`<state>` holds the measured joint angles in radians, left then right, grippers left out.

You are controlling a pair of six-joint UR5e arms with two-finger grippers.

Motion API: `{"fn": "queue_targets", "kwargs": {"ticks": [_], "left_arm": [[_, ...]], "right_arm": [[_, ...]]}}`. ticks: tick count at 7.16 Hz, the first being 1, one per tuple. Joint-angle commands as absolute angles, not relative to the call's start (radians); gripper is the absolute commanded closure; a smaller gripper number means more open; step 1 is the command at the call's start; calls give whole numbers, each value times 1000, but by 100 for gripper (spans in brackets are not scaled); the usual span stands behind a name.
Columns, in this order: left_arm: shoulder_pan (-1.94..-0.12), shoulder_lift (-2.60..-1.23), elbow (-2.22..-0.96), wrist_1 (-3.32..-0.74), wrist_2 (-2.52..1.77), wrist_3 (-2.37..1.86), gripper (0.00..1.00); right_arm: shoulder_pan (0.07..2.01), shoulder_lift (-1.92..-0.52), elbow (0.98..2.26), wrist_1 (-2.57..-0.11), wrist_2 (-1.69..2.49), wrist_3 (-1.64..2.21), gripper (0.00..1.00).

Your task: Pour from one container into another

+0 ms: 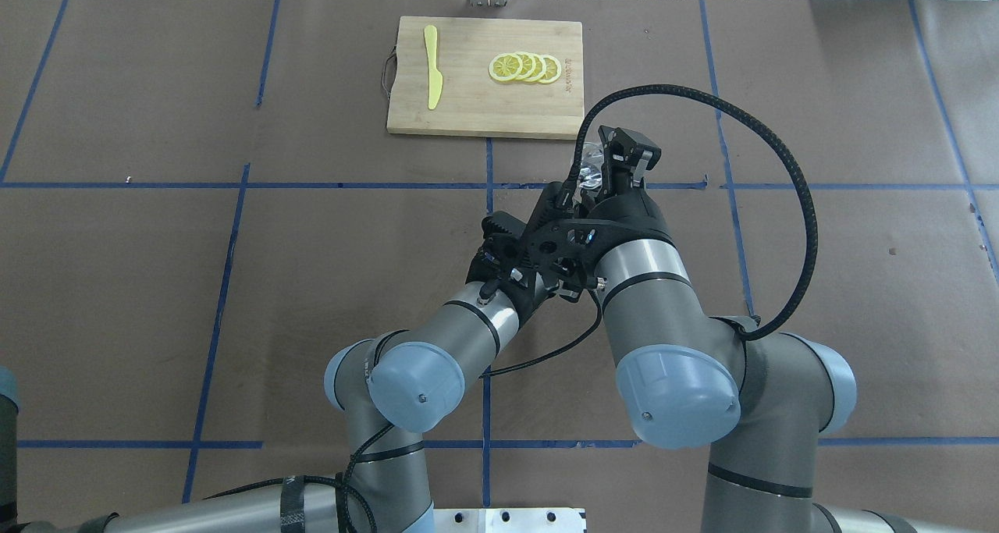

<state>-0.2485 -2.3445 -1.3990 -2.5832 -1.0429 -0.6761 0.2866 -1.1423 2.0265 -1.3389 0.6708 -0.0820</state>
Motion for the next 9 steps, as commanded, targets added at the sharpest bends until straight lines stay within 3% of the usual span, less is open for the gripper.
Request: {"fn": "queue_targets", "kwargs": {"ticks": [1,9], "left_arm": [[-249,-2344,-1399,-2583,-1043,-675,100],[-249,-2344,-1399,-2585,-1043,-673,100]], "right_arm": [[287,-1141,2029,-1338,661,-127,100],[285,-1123,2029,-1335,626,-170,100]]}}
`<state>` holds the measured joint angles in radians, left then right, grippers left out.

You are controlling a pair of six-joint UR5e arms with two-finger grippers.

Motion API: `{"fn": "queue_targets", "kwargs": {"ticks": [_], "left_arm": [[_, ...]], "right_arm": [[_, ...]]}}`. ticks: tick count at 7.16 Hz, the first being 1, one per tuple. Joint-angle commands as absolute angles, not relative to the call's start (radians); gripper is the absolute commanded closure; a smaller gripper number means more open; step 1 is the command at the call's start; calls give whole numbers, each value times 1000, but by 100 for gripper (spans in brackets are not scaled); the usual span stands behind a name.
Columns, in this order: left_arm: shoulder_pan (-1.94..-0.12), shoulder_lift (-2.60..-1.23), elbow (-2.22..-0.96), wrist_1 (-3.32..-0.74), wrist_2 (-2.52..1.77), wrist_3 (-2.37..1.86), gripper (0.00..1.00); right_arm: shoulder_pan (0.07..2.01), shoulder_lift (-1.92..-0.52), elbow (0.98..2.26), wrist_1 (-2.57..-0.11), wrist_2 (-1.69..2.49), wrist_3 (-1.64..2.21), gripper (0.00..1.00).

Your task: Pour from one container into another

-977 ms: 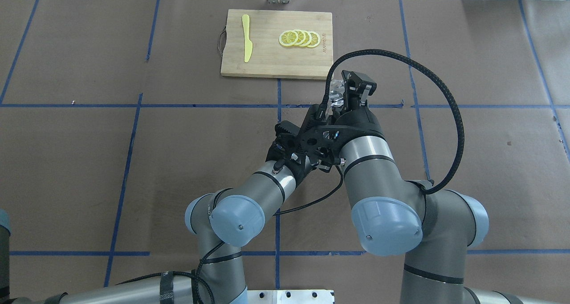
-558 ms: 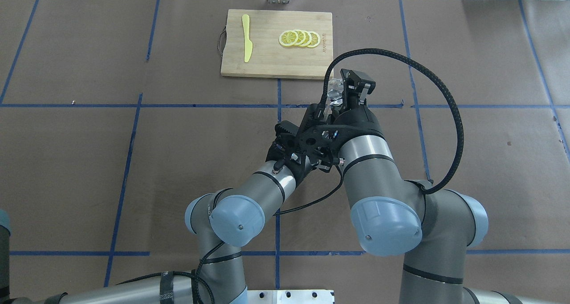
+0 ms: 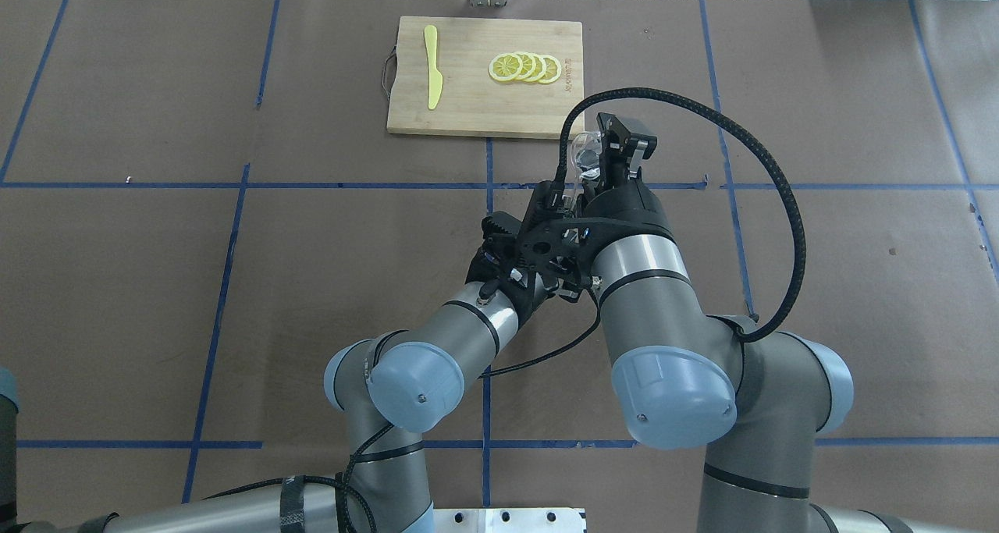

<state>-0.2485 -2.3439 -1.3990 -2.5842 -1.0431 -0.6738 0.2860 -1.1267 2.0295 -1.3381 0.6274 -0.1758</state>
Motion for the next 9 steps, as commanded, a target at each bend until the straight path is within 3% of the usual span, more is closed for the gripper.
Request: {"fn": "queue_targets", "kwargs": {"ticks": [1,9], "left_arm": [[-249,-2344,-1399,-2585,-1043,-673,100],[-262,-2341,-1410,-2592,-1043,-678,100]], "right_arm": [[287,-1120,2029,-1325,630,-160,100],[295,-1129,2034,-1322,640,380,100]]}}
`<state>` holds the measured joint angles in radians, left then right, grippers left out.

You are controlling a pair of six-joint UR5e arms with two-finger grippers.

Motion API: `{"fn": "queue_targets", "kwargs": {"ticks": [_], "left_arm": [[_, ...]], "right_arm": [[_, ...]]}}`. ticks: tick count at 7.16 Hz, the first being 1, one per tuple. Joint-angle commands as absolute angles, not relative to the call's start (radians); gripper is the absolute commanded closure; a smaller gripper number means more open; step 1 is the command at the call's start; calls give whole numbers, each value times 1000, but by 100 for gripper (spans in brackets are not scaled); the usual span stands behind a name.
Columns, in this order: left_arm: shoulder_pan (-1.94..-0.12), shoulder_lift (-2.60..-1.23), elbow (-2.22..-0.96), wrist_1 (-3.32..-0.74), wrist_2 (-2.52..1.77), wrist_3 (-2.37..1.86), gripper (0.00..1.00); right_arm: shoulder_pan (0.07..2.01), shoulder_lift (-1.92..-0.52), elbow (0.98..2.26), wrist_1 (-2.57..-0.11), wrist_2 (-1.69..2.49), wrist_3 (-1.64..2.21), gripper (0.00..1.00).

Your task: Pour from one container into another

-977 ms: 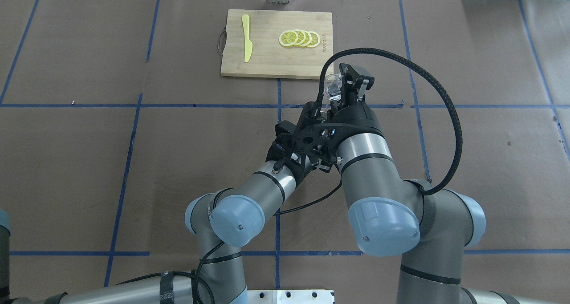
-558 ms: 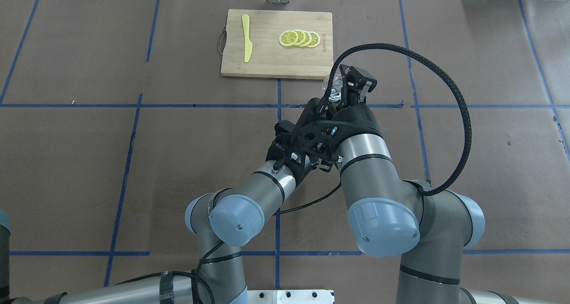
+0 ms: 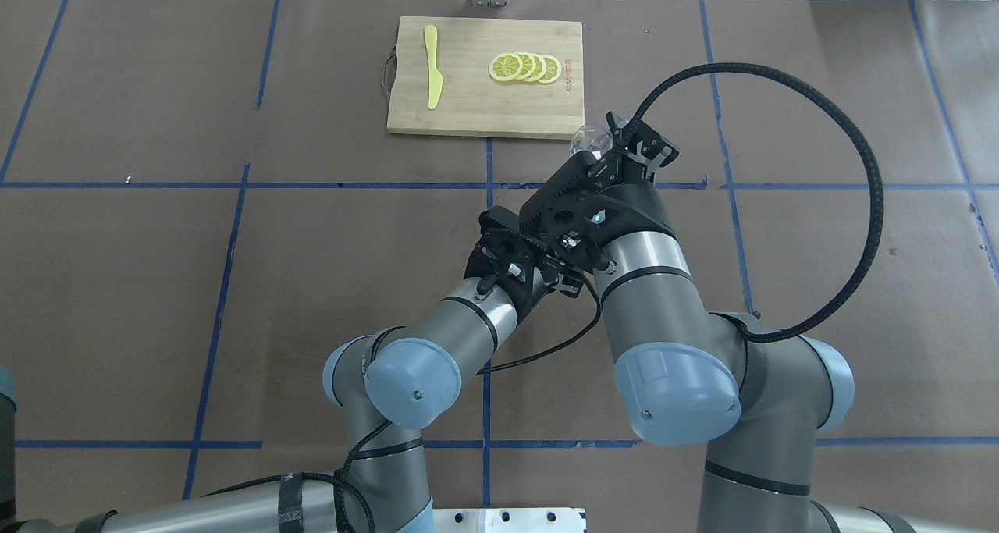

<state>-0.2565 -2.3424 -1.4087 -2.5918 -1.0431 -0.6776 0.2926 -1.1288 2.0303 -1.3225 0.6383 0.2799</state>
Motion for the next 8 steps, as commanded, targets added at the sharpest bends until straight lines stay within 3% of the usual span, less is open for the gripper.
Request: {"fn": "queue_targets", "kwargs": {"ticks": [1,4,8], "left_arm": [[-267,-2339,-1413,-2592,-1043,-678,100],[-275,-2316,-1445,-2625,-1057,-680,100],[-302,-2251,-1531,-2657,-1054,-686,100]], "right_arm": [[302,-1131,2049,-1321,640,465,100],[366,-1196,2144,-1322,661,700,100],[540,-1339,2172,-1322,843,917,100]]}}
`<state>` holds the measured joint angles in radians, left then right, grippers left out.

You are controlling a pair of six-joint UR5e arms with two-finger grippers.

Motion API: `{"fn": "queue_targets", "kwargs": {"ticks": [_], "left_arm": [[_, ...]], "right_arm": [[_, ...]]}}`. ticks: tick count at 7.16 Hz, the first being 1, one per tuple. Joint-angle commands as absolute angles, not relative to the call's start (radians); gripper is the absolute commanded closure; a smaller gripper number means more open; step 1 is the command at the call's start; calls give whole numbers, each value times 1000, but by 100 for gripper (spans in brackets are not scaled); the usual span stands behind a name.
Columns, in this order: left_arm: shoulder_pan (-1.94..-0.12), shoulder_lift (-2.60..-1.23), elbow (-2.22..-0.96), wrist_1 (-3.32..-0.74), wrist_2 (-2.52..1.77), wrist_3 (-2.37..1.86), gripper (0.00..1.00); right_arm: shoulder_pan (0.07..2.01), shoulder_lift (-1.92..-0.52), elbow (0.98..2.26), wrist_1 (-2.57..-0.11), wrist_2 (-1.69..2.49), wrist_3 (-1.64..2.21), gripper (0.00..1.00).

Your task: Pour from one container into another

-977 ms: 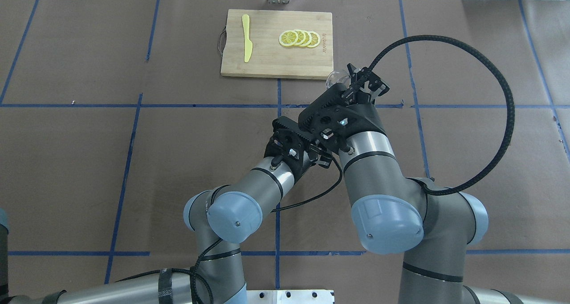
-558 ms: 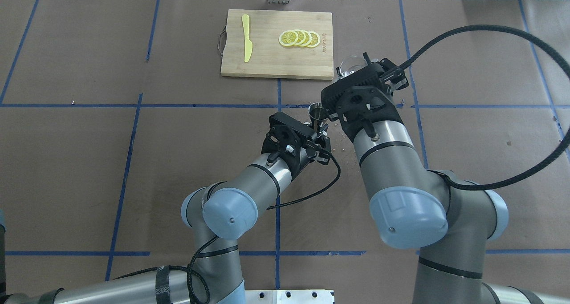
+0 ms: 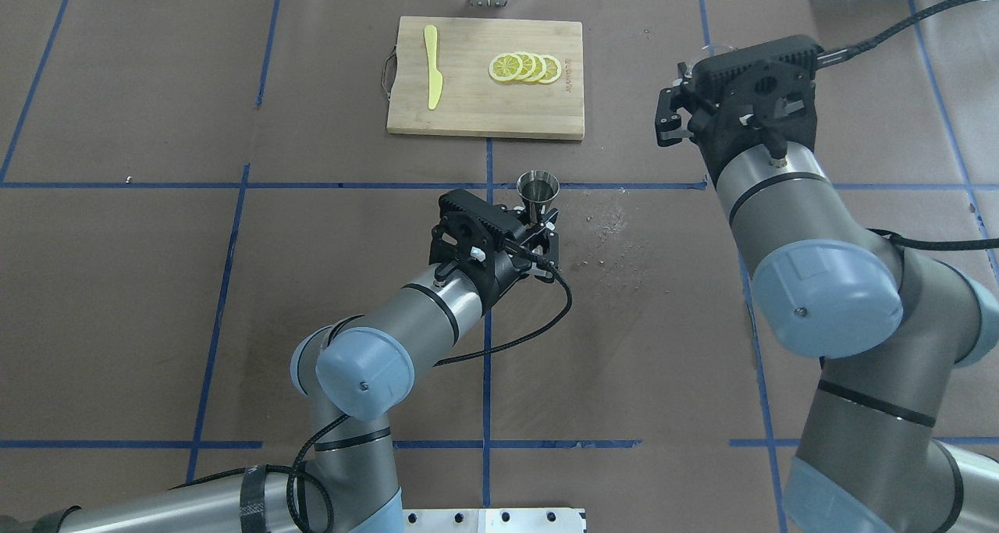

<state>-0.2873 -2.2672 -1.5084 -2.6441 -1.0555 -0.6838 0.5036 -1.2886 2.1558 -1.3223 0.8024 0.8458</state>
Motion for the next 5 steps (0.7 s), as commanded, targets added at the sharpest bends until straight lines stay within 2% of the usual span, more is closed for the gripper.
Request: {"fn": "queue_targets", "kwargs": {"ticks": [1,3,5], "left_arm": [[-323,-2200,-1581,-2657,-1052,-686,100],[-388,-2082,-1670,-2654,-1045,-689,100],[-445,-1975,-1672,-2643,-1039,-872,100]], "right_arm": [[549,-1370,2175,-1322,865,974,100],[551,-1431,2187,-1322,897,1035,100],[551,-1504,2181,-1324,903,1110,100]]}}
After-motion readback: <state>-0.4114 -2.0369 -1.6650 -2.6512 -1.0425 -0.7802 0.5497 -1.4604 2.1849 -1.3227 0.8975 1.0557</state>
